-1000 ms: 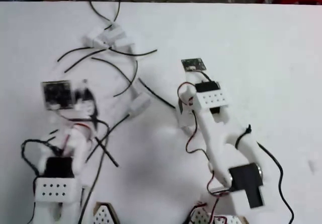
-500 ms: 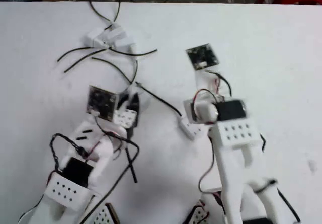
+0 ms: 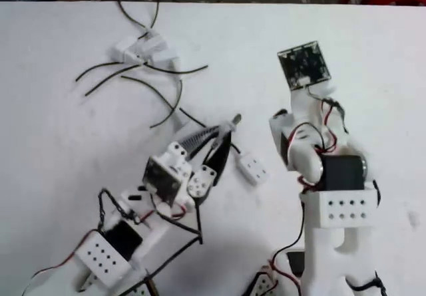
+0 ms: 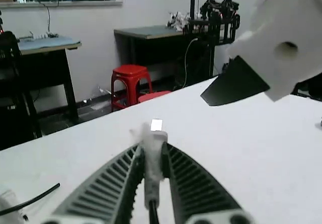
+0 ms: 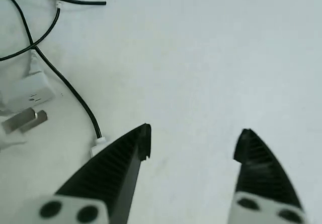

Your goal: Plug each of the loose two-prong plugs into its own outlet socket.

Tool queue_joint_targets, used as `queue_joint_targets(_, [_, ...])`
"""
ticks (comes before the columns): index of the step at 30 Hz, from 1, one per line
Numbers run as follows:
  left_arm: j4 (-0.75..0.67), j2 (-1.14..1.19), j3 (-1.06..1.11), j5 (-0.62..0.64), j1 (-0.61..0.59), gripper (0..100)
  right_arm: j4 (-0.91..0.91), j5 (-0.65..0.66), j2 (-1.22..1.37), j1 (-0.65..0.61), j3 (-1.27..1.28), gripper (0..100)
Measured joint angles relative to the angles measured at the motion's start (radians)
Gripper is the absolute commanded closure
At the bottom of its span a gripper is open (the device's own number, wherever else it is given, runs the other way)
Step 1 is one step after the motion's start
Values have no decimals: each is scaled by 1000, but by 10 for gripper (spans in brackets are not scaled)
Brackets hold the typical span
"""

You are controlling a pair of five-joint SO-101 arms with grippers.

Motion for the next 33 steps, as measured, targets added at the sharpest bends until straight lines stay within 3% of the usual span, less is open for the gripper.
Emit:
queue_joint_targets(3, [-95,0,35,0,2,977,23,2,-2,-25,-74,988])
queue_joint_targets(13, [-160,0,41,0,2,977,35,3,-2,-338,-262,979])
queue_joint_targets(21, [-160,0,41,0,2,977,74,3,-5,-422,-364,979])
queue_joint_targets(27, [-107,-2,41,0,2,976,114,49,-15,-269,-368,979])
queue_joint_targets(33, [244,-2,-84,0,-60,976,207,57,-15,3,-368,979])
